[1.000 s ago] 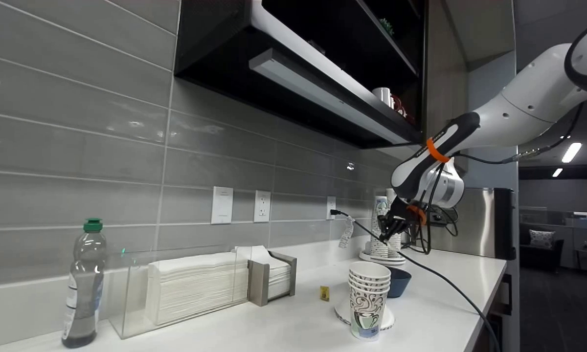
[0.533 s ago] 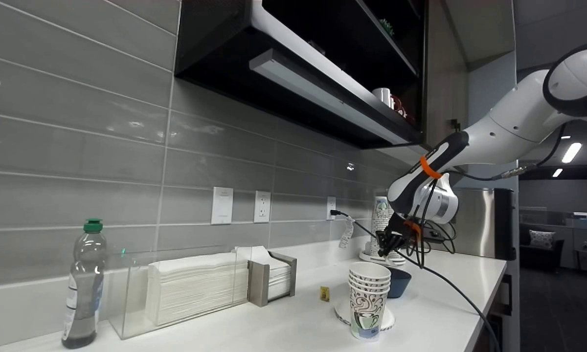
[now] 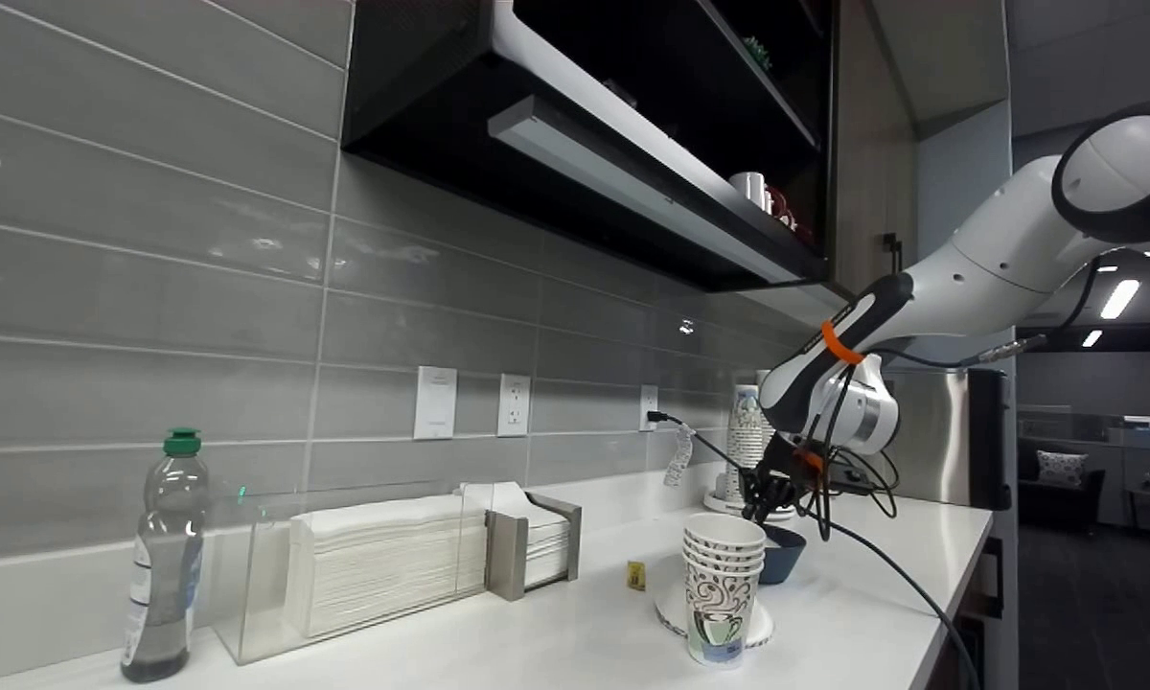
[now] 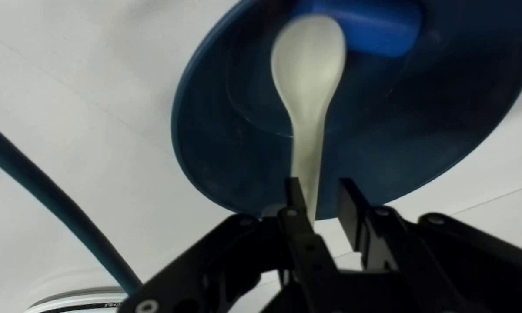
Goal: Pick up the white spoon and put it into the blue bowl
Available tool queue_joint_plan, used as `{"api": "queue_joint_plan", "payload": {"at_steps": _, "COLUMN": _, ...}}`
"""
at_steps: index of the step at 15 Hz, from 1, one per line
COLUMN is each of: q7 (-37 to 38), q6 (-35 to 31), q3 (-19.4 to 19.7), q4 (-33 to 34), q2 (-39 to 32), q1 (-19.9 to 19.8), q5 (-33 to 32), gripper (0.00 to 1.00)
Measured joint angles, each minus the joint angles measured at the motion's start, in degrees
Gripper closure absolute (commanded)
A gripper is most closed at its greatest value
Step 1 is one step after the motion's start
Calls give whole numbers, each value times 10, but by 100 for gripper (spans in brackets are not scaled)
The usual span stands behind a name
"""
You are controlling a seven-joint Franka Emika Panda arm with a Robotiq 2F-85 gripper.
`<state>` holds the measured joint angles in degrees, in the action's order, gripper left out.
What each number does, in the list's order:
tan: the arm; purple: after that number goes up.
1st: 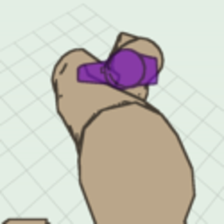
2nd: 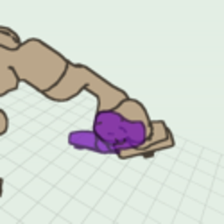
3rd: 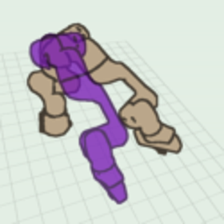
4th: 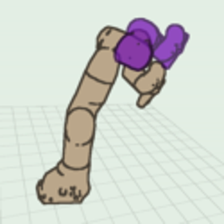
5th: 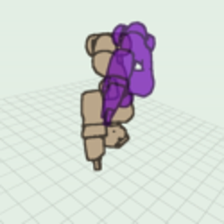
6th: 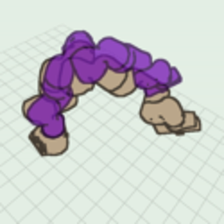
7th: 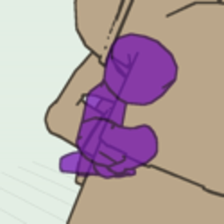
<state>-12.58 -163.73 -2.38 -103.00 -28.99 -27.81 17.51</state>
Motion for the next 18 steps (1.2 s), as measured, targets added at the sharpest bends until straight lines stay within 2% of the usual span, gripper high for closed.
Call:
{"api": "queue_joint_plan", "payload": {"at_steps": 3, "q7": 0, "q6": 0, "q3": -7, "q4": 0, "q2": 4, "q1": -4, "q5": 11, "gripper": 21}}
{"api": "queue_joint_plan", "payload": {"at_steps": 6, "q7": -25, "q6": 11, "q3": -30, "q4": -24, "q2": 44, "q1": -14, "q5": 32, "gripper": 2}}
{"api": "queue_joint_plan", "payload": {"at_steps": 9, "q7": -130, "q6": 34, "q3": -92, "q4": -103, "q2": 131, "q1": -60, "q5": 89, "gripper": 0}}
{"api": "queue_joint_plan", "payload": {"at_steps": 11, "q7": -203, "q6": 59, "q3": -119, "q4": -163, "q2": 189, "q1": -86, "q5": 135, "gripper": 0}}
{"api": "queue_joint_plan", "payload": {"at_steps": 14, "q7": -330, "q6": 62, "q3": -145, "q4": -241, "q2": 273, "q1": -112, "q5": 258, "gripper": 0}}
{"api": "queue_joint_plan", "payload": {"at_steps": 16, "q7": -397, "q6": 62, "q3": -155, "q4": -265, "q2": 330, "q1": -116, "q5": 351, "gripper": 0}}
{"api": "queue_joint_plan", "payload": {"at_steps": 18, "q7": -456, "q6": 64, "q3": -135, "q4": -282, "q2": 391, "q1": -90, "q5": 440, "gripper": 0}}
